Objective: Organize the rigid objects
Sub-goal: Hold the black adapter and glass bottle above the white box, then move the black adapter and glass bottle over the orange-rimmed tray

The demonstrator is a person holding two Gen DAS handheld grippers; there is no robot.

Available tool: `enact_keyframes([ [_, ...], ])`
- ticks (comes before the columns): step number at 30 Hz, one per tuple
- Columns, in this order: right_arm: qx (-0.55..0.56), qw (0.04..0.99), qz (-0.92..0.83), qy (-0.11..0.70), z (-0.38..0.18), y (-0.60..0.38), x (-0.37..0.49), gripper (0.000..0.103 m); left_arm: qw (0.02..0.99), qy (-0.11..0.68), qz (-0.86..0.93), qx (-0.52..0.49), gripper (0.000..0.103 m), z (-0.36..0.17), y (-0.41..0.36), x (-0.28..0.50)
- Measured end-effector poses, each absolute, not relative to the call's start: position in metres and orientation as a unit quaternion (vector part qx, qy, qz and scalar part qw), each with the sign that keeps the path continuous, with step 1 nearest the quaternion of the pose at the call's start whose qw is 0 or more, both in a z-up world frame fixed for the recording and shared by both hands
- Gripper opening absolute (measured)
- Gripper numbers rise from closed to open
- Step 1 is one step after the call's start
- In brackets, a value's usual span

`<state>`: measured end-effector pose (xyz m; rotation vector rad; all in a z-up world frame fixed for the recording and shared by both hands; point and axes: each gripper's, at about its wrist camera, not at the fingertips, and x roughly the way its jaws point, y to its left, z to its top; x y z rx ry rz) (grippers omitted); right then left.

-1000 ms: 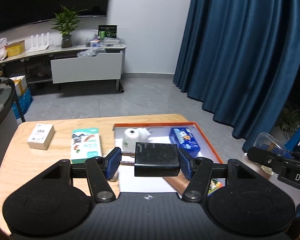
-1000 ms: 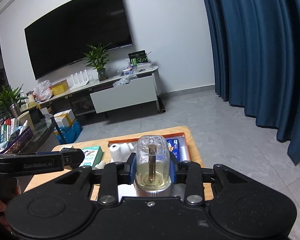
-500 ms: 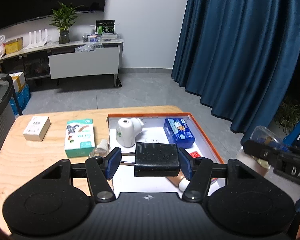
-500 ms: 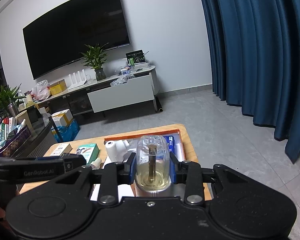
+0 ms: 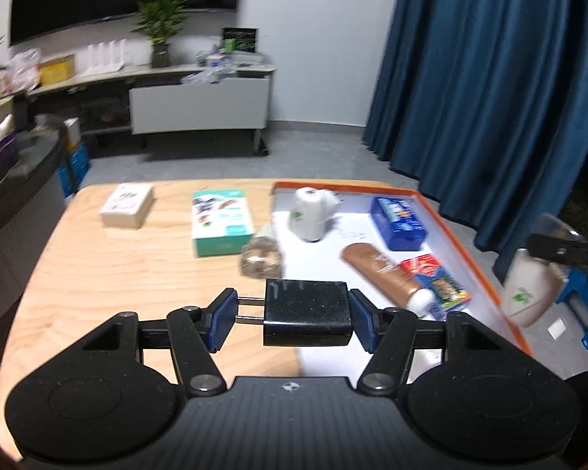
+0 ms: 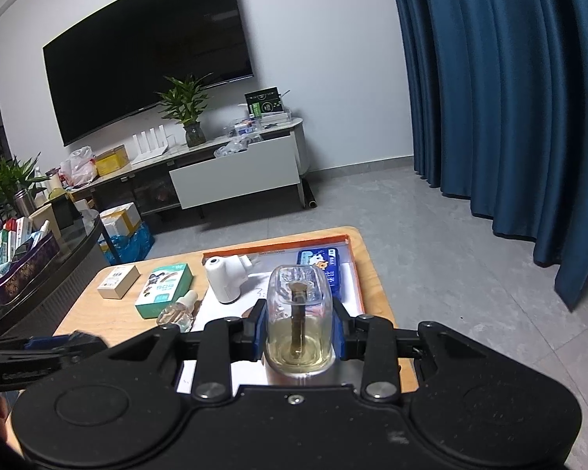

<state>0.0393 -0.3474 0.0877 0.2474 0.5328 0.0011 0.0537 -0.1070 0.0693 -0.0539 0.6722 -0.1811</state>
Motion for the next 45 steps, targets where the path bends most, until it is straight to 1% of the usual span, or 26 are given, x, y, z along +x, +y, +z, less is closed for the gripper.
enact_keyframes([
  [8,0.126,0.960,-0.015,0.250,0.093,-0.357,0.032,0.039,0.944,0.323,-0.051,-0.046,0.061,0.074,-0.080,0.056],
  [21,0.128,0.961,-0.023,0.245,0.096,-0.362,0.023,0.039,0.945,0.318,-0.053,-0.052,0.061,0.074,-0.074,0.054],
  [45,0.126,0.961,-0.002,0.246,0.101,-0.363,0.025,0.039,0.947,0.306,-0.082,-0.047,0.061,0.080,-0.093,0.056],
])
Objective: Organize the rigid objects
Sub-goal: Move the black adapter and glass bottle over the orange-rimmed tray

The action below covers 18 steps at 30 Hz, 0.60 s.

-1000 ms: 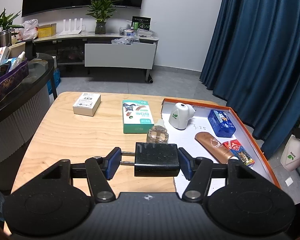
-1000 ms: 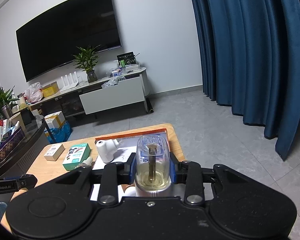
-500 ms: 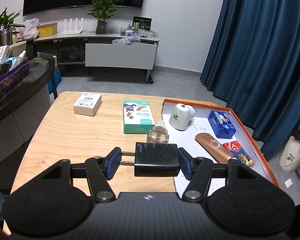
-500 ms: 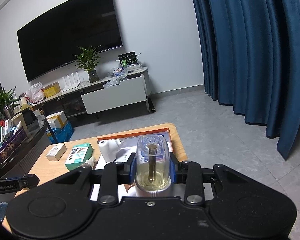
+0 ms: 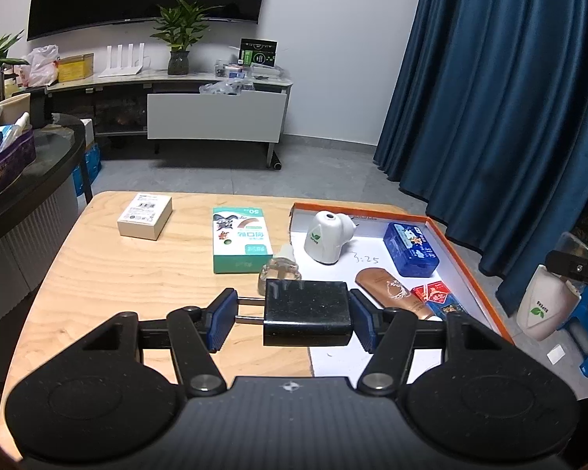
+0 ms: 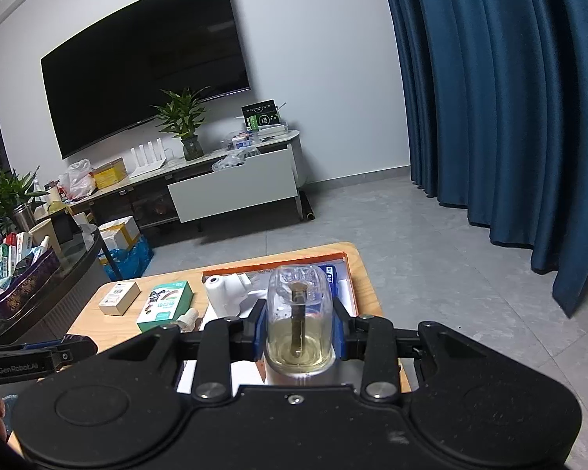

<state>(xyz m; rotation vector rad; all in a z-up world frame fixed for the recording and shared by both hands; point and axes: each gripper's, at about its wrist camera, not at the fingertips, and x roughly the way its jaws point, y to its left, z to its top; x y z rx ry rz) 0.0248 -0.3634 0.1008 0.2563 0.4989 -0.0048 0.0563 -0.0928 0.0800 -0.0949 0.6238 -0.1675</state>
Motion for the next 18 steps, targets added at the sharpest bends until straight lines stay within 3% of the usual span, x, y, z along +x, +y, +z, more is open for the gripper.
enact_keyframes([
  [18,0.117,0.962,0.012,0.245,0.1058,-0.3564,0.0325,0.039,0.945,0.308,-0.098,-0.041,0.061,0.0803,-0.1030,0.0641],
])
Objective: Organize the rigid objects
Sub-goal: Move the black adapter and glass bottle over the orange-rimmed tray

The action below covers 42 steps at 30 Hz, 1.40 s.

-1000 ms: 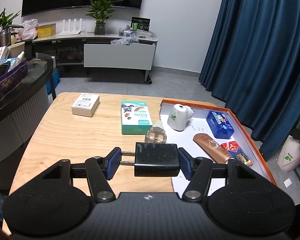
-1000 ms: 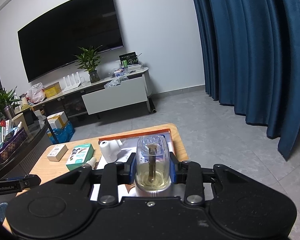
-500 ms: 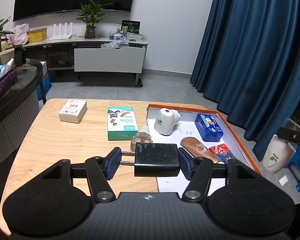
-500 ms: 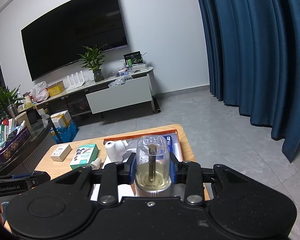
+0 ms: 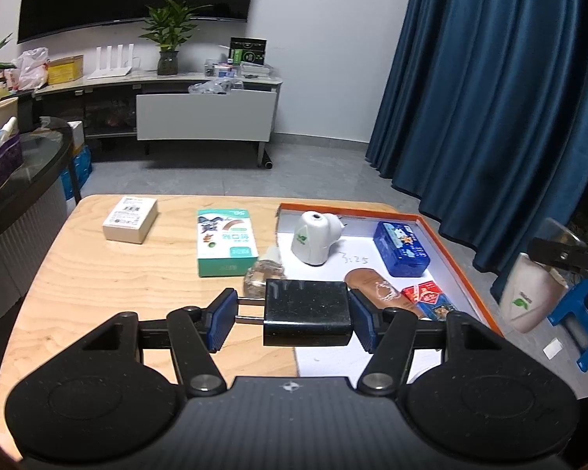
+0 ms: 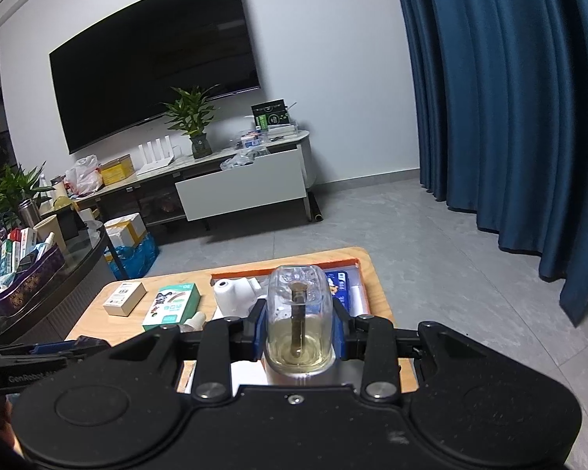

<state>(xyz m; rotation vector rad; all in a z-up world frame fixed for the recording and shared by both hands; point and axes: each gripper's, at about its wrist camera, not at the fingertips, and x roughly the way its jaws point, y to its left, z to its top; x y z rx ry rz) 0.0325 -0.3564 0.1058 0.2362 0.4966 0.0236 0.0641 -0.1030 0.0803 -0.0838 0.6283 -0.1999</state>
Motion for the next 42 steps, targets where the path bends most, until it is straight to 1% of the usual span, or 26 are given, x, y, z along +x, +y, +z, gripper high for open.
enact_keyframes([
  [14,0.082,0.960,0.029,0.266,0.107,-0.335,0.090,0.039,0.941,0.311,-0.134,-0.020,0.061,0.082,-0.147,0.094],
  [20,0.069,0.959,0.025,0.275,0.104,-0.328,0.109,0.039,0.940,0.312,-0.133,-0.018,0.061,0.083,-0.154,0.102],
  [42,0.051,0.957,0.012,0.285,0.095,-0.313,0.124,0.040,0.937,0.323,-0.133,-0.011,0.061,0.078,-0.163,0.110],
])
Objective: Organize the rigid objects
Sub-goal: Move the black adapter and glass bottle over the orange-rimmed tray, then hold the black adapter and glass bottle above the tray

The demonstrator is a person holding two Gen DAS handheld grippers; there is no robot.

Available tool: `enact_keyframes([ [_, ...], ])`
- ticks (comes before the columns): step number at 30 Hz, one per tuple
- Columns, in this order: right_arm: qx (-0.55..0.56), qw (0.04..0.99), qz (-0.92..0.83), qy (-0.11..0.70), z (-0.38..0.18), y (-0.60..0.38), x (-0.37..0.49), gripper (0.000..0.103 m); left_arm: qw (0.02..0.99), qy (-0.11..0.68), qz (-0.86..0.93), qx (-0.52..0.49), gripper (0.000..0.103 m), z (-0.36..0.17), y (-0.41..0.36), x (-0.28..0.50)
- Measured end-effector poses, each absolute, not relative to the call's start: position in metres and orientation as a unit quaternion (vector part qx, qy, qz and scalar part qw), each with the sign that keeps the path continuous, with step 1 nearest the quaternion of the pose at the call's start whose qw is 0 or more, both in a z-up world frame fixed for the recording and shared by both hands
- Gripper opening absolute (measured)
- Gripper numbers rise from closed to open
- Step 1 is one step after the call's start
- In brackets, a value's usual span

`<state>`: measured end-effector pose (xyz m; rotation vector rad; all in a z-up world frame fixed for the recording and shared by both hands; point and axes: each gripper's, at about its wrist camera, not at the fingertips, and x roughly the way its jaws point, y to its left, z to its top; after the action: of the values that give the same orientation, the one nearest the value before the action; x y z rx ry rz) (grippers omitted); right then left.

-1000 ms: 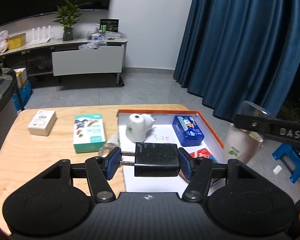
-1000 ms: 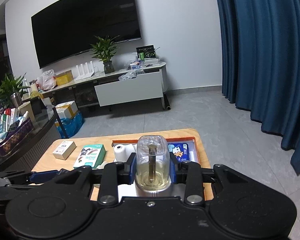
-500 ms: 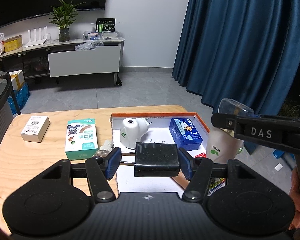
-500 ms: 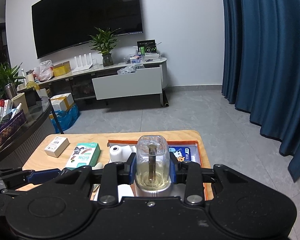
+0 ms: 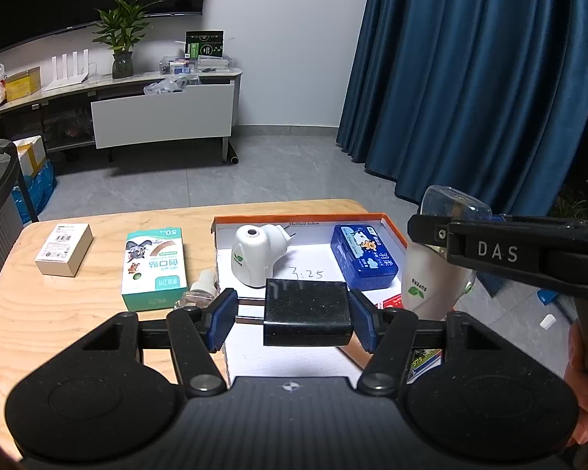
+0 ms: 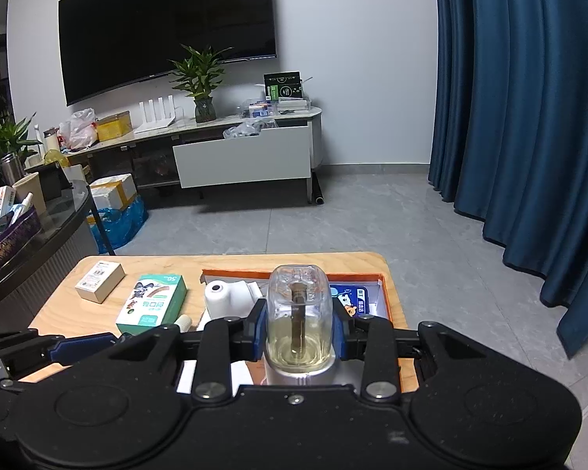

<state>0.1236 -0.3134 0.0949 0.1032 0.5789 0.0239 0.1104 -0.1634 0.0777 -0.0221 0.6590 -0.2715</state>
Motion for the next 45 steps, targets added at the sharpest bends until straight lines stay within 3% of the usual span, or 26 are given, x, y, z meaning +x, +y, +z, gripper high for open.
enact_keyframes([
  [45,0.058,0.952,-0.006,0.301,0.080,-0.314,0.142,0.040,0.938,0.324,-0.126,-0.005,0.061,0.071,-0.168,0.131],
])
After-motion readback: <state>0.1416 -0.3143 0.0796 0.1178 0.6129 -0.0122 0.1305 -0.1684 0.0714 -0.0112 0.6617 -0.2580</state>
